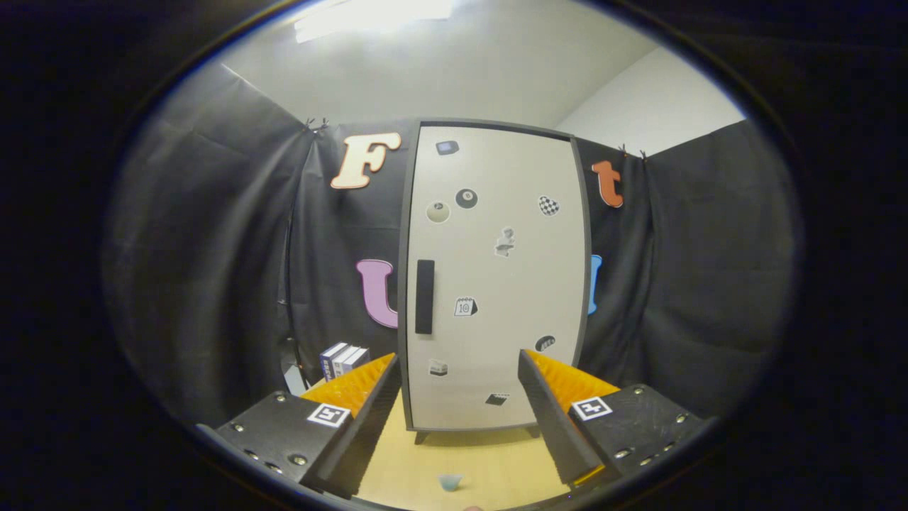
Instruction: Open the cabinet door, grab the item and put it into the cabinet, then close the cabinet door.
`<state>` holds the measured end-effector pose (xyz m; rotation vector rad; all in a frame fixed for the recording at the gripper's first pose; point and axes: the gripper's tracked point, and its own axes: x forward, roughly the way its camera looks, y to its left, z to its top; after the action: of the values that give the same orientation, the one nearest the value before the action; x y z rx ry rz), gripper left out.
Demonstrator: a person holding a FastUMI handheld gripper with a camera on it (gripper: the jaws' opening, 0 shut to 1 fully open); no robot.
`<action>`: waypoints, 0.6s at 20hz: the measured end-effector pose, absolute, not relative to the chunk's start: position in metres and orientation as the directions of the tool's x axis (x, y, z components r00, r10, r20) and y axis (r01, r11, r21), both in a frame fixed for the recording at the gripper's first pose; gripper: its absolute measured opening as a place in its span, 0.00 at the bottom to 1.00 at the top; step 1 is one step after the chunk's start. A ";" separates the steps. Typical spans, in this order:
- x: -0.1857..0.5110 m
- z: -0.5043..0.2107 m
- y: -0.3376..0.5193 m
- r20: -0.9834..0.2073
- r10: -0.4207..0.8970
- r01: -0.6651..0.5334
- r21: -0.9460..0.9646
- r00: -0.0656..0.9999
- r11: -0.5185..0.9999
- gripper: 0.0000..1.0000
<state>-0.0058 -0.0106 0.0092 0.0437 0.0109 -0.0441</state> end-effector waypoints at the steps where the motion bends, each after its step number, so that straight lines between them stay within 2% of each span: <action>1: -0.006 0.008 -0.011 -0.016 -0.045 0.046 0.045 0.999 0.998 0.98; 12: 0.031 0.005 0.006 -0.030 -0.006 0.007 0.049 1.000 0.999 0.98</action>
<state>0.0308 0.0061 0.0054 0.0490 0.0299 -0.0067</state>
